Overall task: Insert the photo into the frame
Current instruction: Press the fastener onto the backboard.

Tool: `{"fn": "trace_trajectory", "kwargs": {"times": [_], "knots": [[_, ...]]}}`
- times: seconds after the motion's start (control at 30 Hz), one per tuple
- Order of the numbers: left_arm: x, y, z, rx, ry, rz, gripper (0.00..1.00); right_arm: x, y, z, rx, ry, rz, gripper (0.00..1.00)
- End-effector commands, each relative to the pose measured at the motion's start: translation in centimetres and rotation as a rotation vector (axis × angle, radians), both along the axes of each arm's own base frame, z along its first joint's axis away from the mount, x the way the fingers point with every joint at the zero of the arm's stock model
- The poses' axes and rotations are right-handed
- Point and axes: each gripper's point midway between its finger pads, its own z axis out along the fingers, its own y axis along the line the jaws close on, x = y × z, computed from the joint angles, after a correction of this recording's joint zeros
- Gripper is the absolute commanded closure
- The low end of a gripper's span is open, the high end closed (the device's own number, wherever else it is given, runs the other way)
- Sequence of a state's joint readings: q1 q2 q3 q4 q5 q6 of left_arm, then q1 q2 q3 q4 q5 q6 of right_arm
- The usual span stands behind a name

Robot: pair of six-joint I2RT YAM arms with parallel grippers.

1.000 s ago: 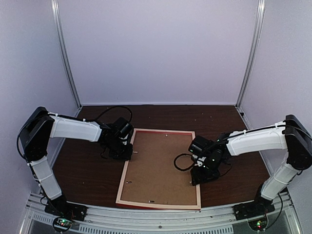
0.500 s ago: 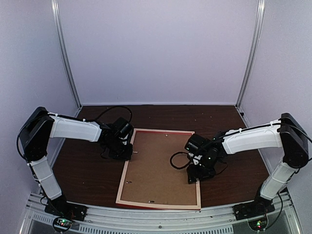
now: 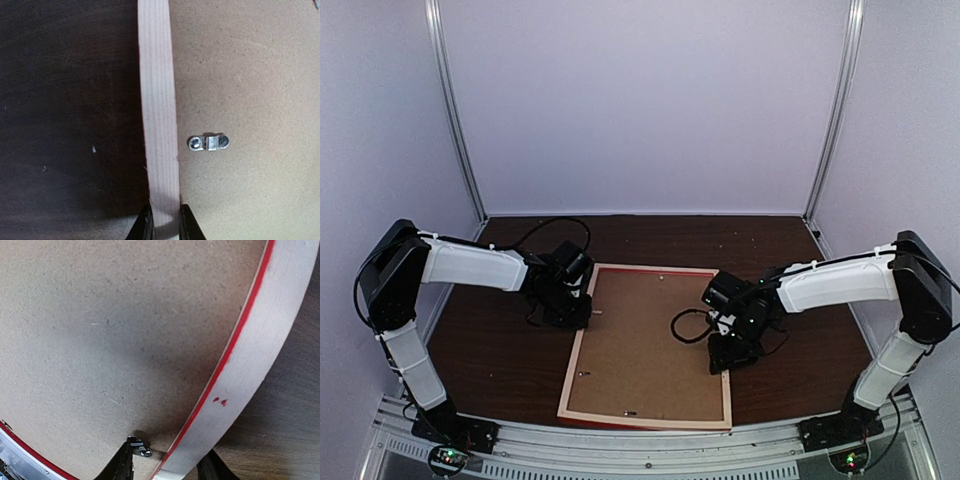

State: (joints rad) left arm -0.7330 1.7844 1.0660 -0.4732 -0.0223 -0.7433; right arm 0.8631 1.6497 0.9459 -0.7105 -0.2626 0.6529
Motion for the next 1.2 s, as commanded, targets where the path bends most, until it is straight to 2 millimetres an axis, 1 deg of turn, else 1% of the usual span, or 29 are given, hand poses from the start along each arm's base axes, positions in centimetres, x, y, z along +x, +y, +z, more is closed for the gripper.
{"fn": "trace_trajectory", "kwargs": {"times": [0.0,0.13,0.3,0.47,0.57,0.63,0.8,1.1,1.17], "knots": [[-0.6,0.6,-0.4,0.015,0.01,-0.008,0.86,1.6,-0.7,-1.1,-0.037,-0.054,-0.007,0.6],[-0.6,0.5,-0.4,0.016,0.009,-0.01,0.86,2.0,-0.9,-1.2,-0.026,-0.058,-0.03,0.64],[-0.6,0.6,-0.5,0.019,0.011,-0.011,0.86,2.4,-0.7,-1.1,0.006,-0.063,-0.059,0.64],[-0.5,0.5,-0.5,0.018,0.012,-0.011,0.86,2.7,0.0,-1.2,0.035,-0.058,-0.074,0.54],[-0.5,0.5,-0.5,0.019,0.012,-0.012,0.86,2.9,0.0,-1.4,0.034,-0.058,-0.08,0.51],[-0.5,0.5,-0.5,0.019,0.01,-0.014,0.86,3.0,0.0,-1.5,0.033,-0.058,-0.085,0.51],[-0.5,0.5,-0.6,0.02,0.014,-0.014,0.86,3.0,-0.3,-1.6,0.028,-0.052,-0.088,0.55],[-0.5,0.5,-0.7,0.022,0.017,-0.014,0.86,2.6,-1.1,-1.9,0.025,-0.036,-0.082,0.68],[-0.5,0.5,-0.7,0.021,0.016,-0.014,0.86,2.4,-1.2,-2.0,0.026,-0.031,-0.073,0.69]]}}
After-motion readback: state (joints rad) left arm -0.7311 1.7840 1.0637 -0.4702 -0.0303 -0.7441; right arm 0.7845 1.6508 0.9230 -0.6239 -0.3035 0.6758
